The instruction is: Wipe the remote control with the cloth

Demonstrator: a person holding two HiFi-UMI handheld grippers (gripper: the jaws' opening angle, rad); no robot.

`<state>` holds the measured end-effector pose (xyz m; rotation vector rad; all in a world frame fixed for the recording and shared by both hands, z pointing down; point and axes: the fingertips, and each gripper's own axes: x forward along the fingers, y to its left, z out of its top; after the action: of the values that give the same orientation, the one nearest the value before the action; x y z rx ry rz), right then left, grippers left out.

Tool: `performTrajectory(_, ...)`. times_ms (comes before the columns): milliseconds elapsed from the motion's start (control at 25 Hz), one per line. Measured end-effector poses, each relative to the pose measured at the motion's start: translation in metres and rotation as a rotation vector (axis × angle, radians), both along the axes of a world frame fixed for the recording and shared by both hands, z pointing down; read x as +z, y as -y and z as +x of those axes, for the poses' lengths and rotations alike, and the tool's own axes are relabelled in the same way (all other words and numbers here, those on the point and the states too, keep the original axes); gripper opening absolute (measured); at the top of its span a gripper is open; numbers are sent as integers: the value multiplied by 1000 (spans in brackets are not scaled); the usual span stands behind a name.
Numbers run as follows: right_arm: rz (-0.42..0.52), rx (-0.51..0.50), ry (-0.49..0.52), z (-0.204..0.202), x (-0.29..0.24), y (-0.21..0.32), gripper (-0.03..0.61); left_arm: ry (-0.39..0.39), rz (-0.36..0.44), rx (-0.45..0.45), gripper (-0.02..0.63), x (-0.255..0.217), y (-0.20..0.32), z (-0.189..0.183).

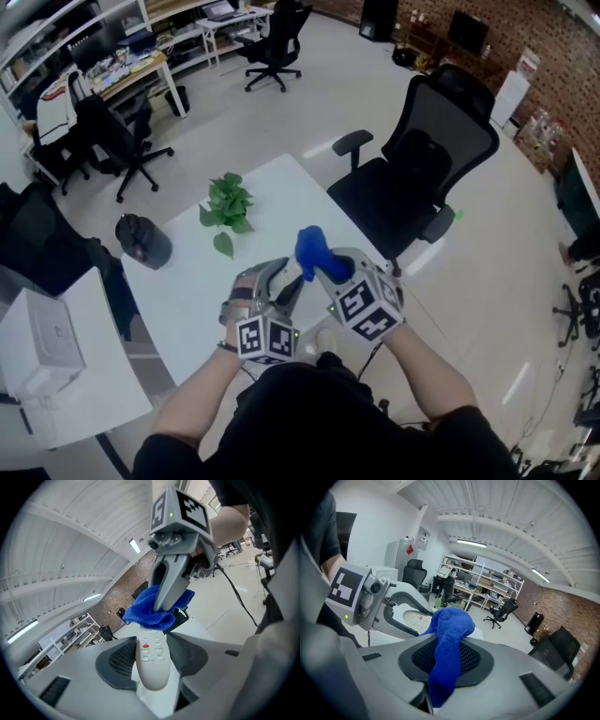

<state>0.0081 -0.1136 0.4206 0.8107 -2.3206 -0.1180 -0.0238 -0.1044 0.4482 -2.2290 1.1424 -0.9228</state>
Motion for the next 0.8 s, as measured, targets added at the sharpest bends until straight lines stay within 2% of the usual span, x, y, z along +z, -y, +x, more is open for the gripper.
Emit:
performTrajectory(160,3,19,70,9,-19,-3,84,-5,-9,-7,206,1,0,-3)
performTrajectory(280,-16,-69,126,-17,-32,-29,84,-6,-15,-9,206,2,0,-1)
performTrajectory(440,-56,-157,90,-46,-17,-50,84,-4,7,13,206,-5,-2,10)
performTrajectory(560,-39,-134,69,-42,-14,-46,84,5,29,37,206,-8,-7,12)
performTrajectory(800,-7,-42,65,-8,-17,-20,84,2,49,67,206,-9,-15,16)
